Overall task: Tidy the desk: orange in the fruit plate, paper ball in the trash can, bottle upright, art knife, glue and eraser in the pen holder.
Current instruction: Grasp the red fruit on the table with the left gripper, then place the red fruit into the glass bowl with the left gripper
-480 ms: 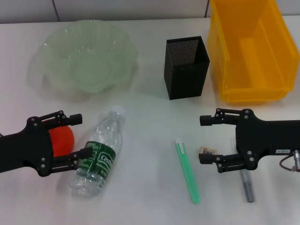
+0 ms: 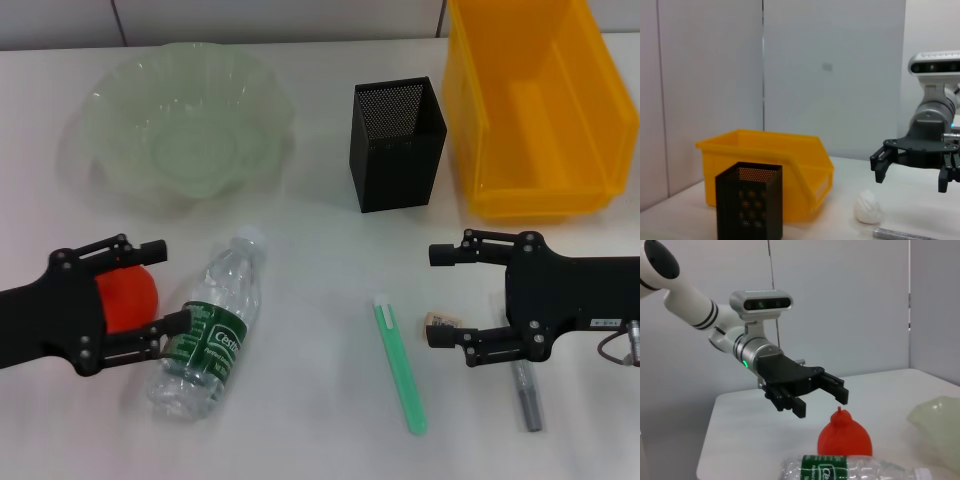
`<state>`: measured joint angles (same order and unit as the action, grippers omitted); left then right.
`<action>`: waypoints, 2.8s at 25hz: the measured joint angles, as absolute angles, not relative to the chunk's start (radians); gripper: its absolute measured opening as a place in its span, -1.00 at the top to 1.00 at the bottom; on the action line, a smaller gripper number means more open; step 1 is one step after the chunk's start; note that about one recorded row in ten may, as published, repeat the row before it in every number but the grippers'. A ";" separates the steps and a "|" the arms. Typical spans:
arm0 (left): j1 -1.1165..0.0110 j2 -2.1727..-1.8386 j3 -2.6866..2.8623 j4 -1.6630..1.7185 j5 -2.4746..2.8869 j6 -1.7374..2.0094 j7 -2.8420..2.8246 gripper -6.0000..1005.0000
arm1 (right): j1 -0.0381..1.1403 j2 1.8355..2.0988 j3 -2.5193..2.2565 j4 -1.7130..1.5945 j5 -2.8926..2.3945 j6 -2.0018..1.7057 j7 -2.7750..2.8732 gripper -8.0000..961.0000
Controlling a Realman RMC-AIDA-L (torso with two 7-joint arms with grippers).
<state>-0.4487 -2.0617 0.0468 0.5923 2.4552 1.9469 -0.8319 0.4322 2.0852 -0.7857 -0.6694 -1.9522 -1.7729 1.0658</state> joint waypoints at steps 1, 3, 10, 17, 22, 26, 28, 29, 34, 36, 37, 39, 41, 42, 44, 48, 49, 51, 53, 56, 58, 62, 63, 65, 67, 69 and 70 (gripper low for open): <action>-0.449 -2.062 0.047 0.592 2.455 1.947 -0.832 -0.55 | 0.432 2.085 -0.786 -0.669 -1.952 -1.773 1.066 -0.75; -0.399 -2.055 0.035 0.593 2.354 1.939 -0.821 -0.55 | 0.430 2.085 -0.783 -0.668 -1.946 -1.770 1.063 -0.75; -0.307 -2.047 0.031 0.580 2.244 1.831 -0.851 -0.54 | 0.414 2.083 -0.780 -0.664 -1.908 -1.765 1.060 -0.74; -0.296 -2.054 0.068 0.513 2.253 1.610 -0.888 -0.53 | 0.410 2.080 -0.778 -0.667 -1.908 -1.749 1.060 -0.74; -0.318 -2.059 0.072 0.505 2.280 1.581 -0.894 -0.53 | 0.410 2.081 -0.776 -0.665 -1.907 -1.740 1.060 -0.74; -0.325 -2.059 0.078 0.506 2.282 1.592 -0.903 -0.52 | 0.409 2.081 -0.766 -0.665 -1.907 -1.738 1.060 -0.74; -0.326 -2.060 0.079 0.507 2.278 1.606 -0.903 -0.44 | 0.407 2.081 -0.758 -0.664 -1.907 -1.738 1.060 -0.74; -0.328 -2.061 0.080 0.509 2.279 1.613 -0.902 -0.36 | 0.406 2.081 -0.754 -0.663 -1.907 -1.737 1.060 -0.74; -0.333 -2.063 0.103 0.515 2.287 1.618 -0.897 -0.01 | 0.396 2.080 -0.719 -0.661 -1.907 -1.736 1.060 -0.74; -0.334 -2.063 0.116 0.516 2.285 1.618 -0.896 0.09 | 0.396 2.080 -0.716 -0.661 -1.907 -1.738 1.060 -0.74; -0.336 -2.063 0.120 0.517 2.282 1.616 -0.895 0.14 | 0.394 2.080 -0.715 -0.661 -1.907 -1.739 1.060 -0.75; -0.338 -2.063 0.119 0.517 2.282 1.616 -0.895 0.23 | 0.393 2.080 -0.711 -0.661 -1.907 -1.738 1.060 -0.75; -0.342 -2.062 0.115 0.518 2.275 1.630 -0.895 0.33 | 0.393 2.080 -0.706 -0.661 -1.907 -1.737 1.060 -0.75; -0.345 -2.059 0.112 0.531 2.247 1.662 -0.897 0.37 | 0.392 2.081 -0.697 -0.661 -1.902 -1.738 1.060 -0.75; -0.345 -2.057 0.112 0.545 2.223 1.685 -0.900 0.45 | 0.391 2.081 -0.692 -0.661 -1.897 -1.740 1.060 -0.75; -0.341 -2.058 0.116 0.625 2.095 1.779 -0.922 0.55 | 0.383 2.081 -0.679 -0.661 -1.874 -1.754 1.065 -0.75; -0.354 -2.061 0.121 0.665 2.044 1.803 -0.953 0.57 | 0.376 2.080 -0.678 -0.664 -1.873 -1.767 1.070 -0.75; -0.372 -2.061 0.121 0.680 2.029 1.804 -0.972 0.60 | 0.373 2.080 -0.677 -0.669 -1.873 -1.778 1.080 -0.74; -0.424 -2.058 0.123 0.687 2.013 1.785 -1.011 0.64 | 0.370 2.080 -0.674 -0.688 -1.872 -1.794 1.119 -0.74; -0.531 -2.055 0.160 0.666 2.027 1.677 -1.045 0.70 | 0.369 2.080 -0.668 -0.743 -1.871 -1.809 1.214 -0.74; -0.577 -2.060 0.199 0.650 2.026 1.591 -1.049 0.72 | 0.371 2.081 -0.669 -0.789 -1.871 -1.815 1.284 -0.75; -0.691 -2.071 0.271 0.548 2.014 1.314 -1.043 0.77 | 0.374 2.082 -0.676 -0.853 -1.871 -1.811 1.399 -0.75; -0.710 -2.072 0.275 0.522 2.009 1.262 -1.040 0.76 | 0.375 2.082 -0.676 -0.864 -1.872 -1.808 1.433 -0.75; -0.727 -2.073 0.278 0.494 2.001 1.206 -1.039 0.74 | 0.376 2.081 -0.678 -0.874 -1.874 -1.807 1.459 -0.75; -0.750 -2.074 0.313 0.466 1.994 1.133 -1.038 0.66 | 0.375 2.080 -0.731 -0.965 -1.879 -1.806 1.585 -0.75; -0.743 -2.073 0.334 0.477 1.993 1.136 -1.040 0.58 | 0.372 2.080 -0.769 -1.034 -1.879 -1.809 1.658 -0.75; -0.743 -2.073 0.334 0.477 1.993 1.136 -1.040 0.54 | 0.372 2.080 -0.769 -1.034 -1.879 -1.809 1.658 -0.75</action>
